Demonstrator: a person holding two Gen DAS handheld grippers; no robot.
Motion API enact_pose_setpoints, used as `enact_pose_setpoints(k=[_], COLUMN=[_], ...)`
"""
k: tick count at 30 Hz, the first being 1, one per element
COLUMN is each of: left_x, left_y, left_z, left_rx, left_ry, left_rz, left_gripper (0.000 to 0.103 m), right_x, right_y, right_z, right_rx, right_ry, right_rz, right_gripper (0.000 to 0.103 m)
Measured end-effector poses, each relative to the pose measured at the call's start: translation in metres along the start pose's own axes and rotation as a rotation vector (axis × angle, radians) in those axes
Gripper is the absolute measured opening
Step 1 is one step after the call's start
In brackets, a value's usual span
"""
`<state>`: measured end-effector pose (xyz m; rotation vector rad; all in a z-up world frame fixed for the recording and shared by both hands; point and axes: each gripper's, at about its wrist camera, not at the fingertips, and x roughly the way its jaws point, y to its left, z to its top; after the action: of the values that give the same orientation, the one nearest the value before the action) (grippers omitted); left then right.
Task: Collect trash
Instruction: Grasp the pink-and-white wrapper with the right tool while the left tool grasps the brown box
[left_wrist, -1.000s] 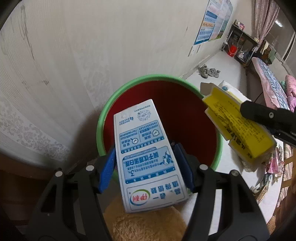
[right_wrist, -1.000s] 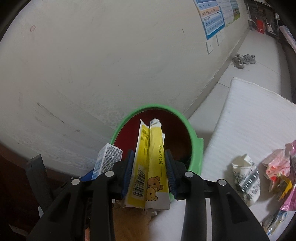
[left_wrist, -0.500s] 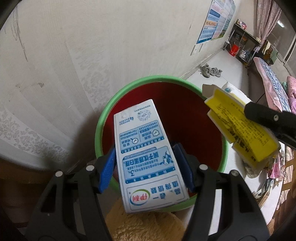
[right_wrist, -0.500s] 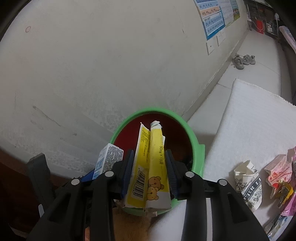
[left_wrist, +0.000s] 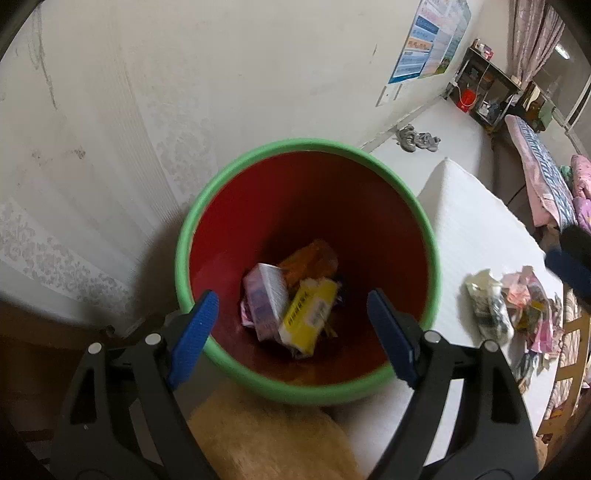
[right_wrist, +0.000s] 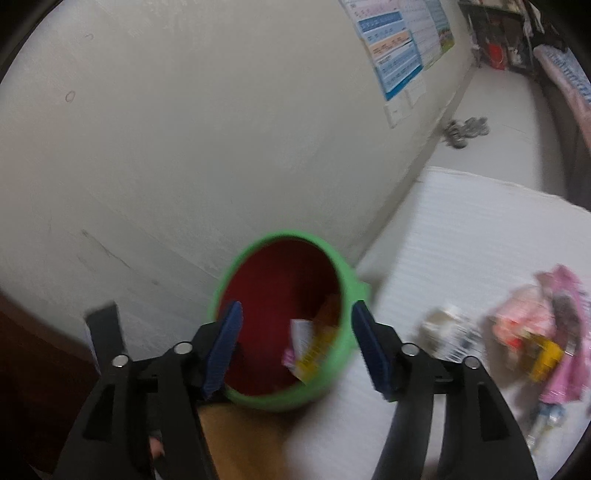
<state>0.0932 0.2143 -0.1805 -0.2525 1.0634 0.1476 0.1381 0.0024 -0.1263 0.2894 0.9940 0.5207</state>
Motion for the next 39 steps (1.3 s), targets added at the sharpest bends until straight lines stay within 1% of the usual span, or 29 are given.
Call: enact_pose_setpoints(k=[3,6,9,10,13,16,17,20,22,23,24,25,26,27,28,31,34,36,38,39], left_x=[-0.006,-0.009,-0.009,-0.009,-0.010,-0.015,-0.017,-0.027,-0.033,-0.036,-0.039,-0.041,-0.043,-0.044,-0.044,-0.038,-0.028,-0.016,-0.003,0.003], left_y=[-0.012,-0.028,-0.045,-0.051,-0.069,-0.093,-0.102,-0.126,-0.140,-0.147,-0.154,-0.160,-0.166,-0.172,-0.178,-0.198,-0.217,-0.229,-0.237,-0.241], left_z=[-0.014,-0.030,-0.045,-0.050,-0.064,-0.075,-0.078,-0.086,-0.091,-0.094,-0.096,-0.100,-0.102,-0.104,-0.106,-0.111,-0.117,-0.122,-0.129,-0.131], left_rx=[0.017,0.052,0.088,0.098,0.132,0.177,0.194,0.251,0.289,0.310,0.331,0.347,0.367,0.390,0.413,0.498,0.572,0.605,0.617,0.618], left_ry=[0.009,0.026,0.048,0.056,0.072,0.076,0.077,0.070,0.063,0.061,0.060,0.058,0.056,0.057,0.058,0.074,0.101,0.132,0.170,0.187], left_rz=[-0.013,-0.022,-0.035,-0.042,-0.067,-0.095,-0.108,-0.138,-0.155,-0.166,-0.177,-0.183,-0.191,-0.202,-0.212,-0.231,-0.243,-0.249,-0.254,-0.258], left_gripper=[0.080,0.080,0.080,0.080,0.080,0.080,0.080,0.080,0.080,0.080,0.080,0.080,0.080,0.080,0.080,0.080,0.080,0.080,0.080,0.075], right_x=[-0.024,-0.054,-0.082,-0.094,-0.119,-0.127,-0.126,-0.115,-0.103,-0.101,-0.100,-0.099,-0.099,-0.101,-0.102,-0.111,-0.123,-0.124,-0.123,-0.121], right_y=[-0.027,-0.072,-0.129,-0.156,-0.226,-0.277,-0.287,-0.318,-0.329,-0.333,-0.333,-0.333,-0.329,-0.328,-0.326,-0.308,-0.290,-0.272,-0.258,-0.252], right_z=[-0.023,-0.051,-0.074,-0.083,-0.099,-0.104,-0.104,-0.103,-0.102,-0.102,-0.101,-0.103,-0.102,-0.101,-0.101,-0.107,-0.120,-0.134,-0.143,-0.148], right_rx=[-0.006,0.039,0.149,0.219,0.425,0.561,0.591,0.690,0.714,0.729,0.737,0.735,0.709,0.690,0.674,0.609,0.546,0.497,0.462,0.446], right_ry=[-0.013,-0.029,-0.065,-0.080,-0.132,-0.148,-0.143,-0.132,-0.104,-0.101,-0.094,-0.092,-0.103,-0.109,-0.108,-0.120,-0.120,-0.079,-0.045,-0.026], right_rz=[-0.071,-0.184,-0.316,-0.380,-0.491,-0.602,-0.613,-0.598,-0.613,-0.603,-0.608,-0.611,-0.619,-0.606,-0.593,-0.506,-0.466,-0.430,-0.420,-0.414], right_gripper=[0.067,0.067,0.067,0.067,0.068,0.070,0.070,0.072,0.075,0.075,0.071,0.059,0.053,0.045,0.040,0.040,0.040,0.040,0.041,0.041])
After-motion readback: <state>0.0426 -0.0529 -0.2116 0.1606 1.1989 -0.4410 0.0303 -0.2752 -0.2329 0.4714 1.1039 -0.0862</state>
